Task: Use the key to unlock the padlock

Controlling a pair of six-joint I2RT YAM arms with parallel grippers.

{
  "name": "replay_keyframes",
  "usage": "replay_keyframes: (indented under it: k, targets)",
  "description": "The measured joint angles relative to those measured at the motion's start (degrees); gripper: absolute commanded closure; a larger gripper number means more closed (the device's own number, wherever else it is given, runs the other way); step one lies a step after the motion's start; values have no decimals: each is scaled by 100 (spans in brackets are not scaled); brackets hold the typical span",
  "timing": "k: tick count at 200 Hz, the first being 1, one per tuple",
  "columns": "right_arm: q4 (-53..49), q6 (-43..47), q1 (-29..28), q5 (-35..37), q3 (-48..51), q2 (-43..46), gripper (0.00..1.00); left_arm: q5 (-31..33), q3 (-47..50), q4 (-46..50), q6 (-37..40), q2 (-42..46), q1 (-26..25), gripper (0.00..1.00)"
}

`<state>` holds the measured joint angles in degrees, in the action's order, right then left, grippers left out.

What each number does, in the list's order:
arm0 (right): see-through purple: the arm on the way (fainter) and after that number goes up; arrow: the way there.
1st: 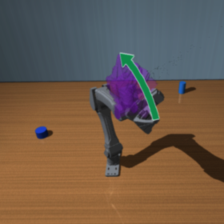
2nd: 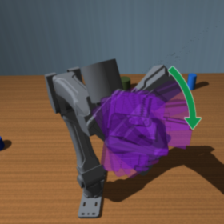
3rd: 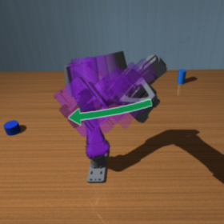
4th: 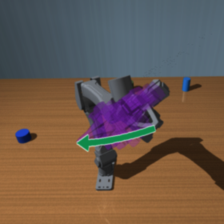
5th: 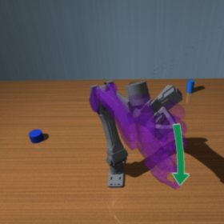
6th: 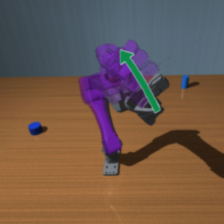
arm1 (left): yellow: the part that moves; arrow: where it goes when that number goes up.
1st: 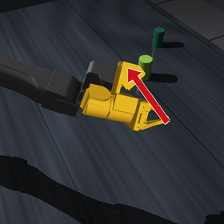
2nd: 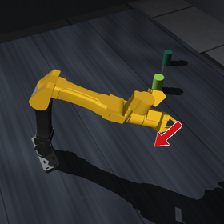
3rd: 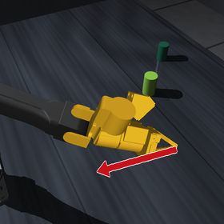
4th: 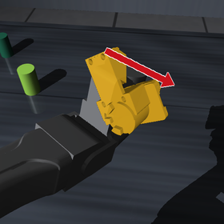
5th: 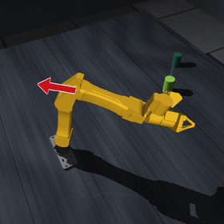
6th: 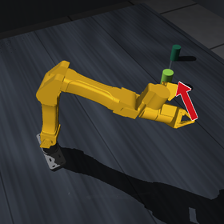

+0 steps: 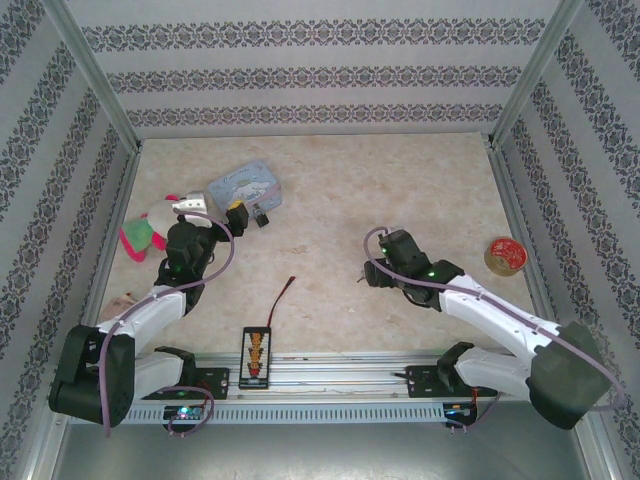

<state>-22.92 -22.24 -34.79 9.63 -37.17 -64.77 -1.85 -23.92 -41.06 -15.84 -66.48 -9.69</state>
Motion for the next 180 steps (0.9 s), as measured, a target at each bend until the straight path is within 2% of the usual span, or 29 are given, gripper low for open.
replay_keyframes:
  k: [25,60,138,180]
  targets:
    - [-87,26,0,-269,-166,-291,43,22,-74,61,-37,-39,-2,1]
    - [-87,116,-37,-549,-372,-719,47,20,-98,83,-103,-142,0,1]
    - [-76,114,-20,-782,-647,-1705,57,-223,-186,125,-256,-525,-2,1]
    - [0,109,249,-892,-730,-2044,61,-459,-221,125,-328,-811,-2,1]
